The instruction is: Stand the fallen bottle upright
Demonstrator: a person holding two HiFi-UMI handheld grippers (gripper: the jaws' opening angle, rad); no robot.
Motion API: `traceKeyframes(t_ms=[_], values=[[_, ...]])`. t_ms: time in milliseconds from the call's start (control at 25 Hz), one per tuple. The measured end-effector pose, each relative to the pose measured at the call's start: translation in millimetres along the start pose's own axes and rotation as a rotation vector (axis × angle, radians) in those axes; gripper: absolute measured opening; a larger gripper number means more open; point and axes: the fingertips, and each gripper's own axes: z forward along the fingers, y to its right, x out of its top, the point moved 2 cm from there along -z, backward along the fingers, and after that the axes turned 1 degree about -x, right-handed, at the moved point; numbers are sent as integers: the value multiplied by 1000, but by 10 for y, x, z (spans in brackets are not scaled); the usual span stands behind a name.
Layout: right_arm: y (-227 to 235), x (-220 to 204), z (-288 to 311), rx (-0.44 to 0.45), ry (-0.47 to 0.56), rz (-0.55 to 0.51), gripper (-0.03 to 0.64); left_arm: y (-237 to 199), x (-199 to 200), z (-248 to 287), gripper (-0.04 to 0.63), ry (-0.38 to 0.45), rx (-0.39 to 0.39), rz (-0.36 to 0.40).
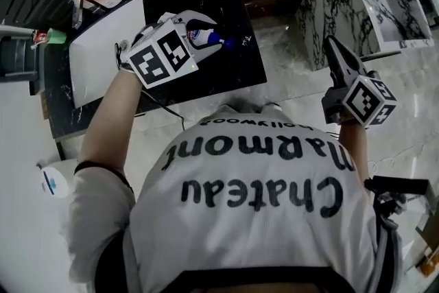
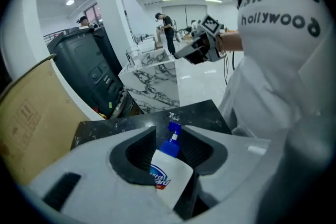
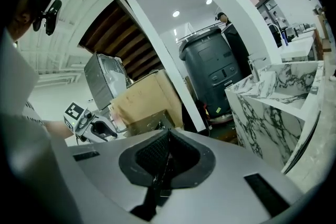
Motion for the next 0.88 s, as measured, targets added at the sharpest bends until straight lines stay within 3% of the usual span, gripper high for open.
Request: traceKeyframes(t_ms=[200,360,600,880], values=[[255,53,15,43,-1,38,14,82,-68,155,155,-180,-14,103],[376,118,-5,78,-3,43,14,61,-83,256,156,-248,-4,74],[623,133,-98,82,-17,71,14,83,-225,411,156,-404,6,146],[729,154,-116,111,-37,64,14,23,-234,477,160,-407,36,91]])
